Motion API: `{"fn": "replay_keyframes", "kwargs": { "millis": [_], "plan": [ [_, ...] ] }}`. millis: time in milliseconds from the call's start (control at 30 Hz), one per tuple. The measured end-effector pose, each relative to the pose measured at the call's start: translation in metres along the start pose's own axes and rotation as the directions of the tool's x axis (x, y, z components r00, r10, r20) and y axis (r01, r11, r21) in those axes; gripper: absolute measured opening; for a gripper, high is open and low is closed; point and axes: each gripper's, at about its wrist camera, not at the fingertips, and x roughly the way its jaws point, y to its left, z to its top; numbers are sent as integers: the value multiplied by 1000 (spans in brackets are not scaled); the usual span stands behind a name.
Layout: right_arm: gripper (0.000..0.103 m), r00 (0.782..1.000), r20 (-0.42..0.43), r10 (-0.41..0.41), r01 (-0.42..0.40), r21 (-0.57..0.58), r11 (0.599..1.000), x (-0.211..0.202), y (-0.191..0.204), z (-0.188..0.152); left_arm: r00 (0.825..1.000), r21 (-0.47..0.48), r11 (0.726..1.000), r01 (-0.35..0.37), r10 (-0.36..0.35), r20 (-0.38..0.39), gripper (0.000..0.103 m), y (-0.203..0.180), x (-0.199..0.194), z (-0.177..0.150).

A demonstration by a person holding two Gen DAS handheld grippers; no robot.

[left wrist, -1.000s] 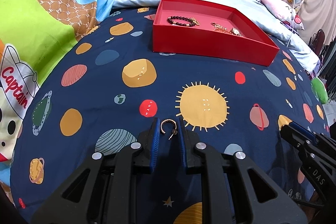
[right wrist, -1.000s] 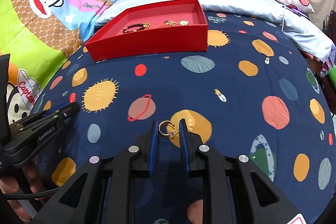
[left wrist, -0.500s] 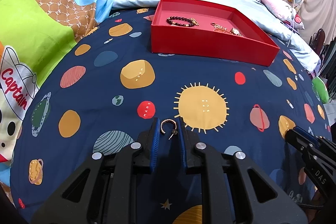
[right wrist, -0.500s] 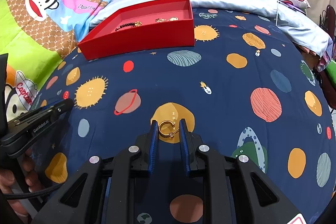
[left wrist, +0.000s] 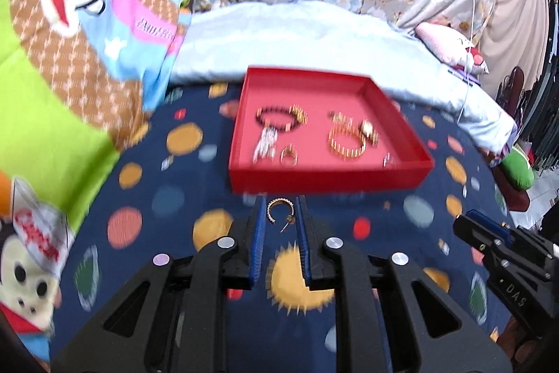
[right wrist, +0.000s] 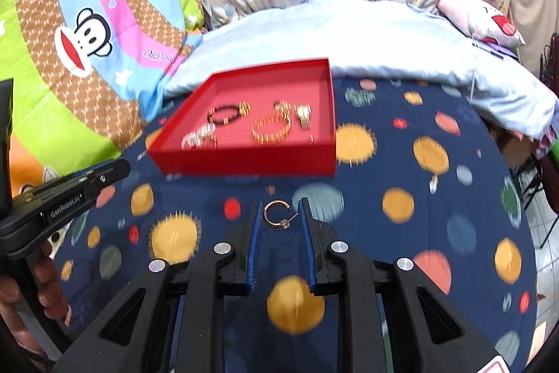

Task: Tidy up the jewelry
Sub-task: 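Lift and carry both hoop earrings to the red tray with both tools, then open both tools over the tray to drop the hoop earrings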

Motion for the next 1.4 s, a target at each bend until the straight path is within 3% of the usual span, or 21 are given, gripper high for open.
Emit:
{"fn": "replay_keyframes", "kwargs": {
  "millis": [233,500,833,1400],
  "plan": [
    [19,999,49,10,-8,-34,999,20,4,49,997,42,999,-20,17,81,16,-15,15,60],
    [19,999,32,40,-40,-8,999,68,0,94,998,22,1000,6,-7,55,16,-25,62,104],
    [19,999,-33,39,-39,6,999,116,-6,96,1000,9,1000,-6,6,-20,16,-26,117,105],
    [19,1000,-18,-13,13,-21,1000,159,-10,143,998,8,999,-33,33,-55,16,-24,158,115]
  ]
}}
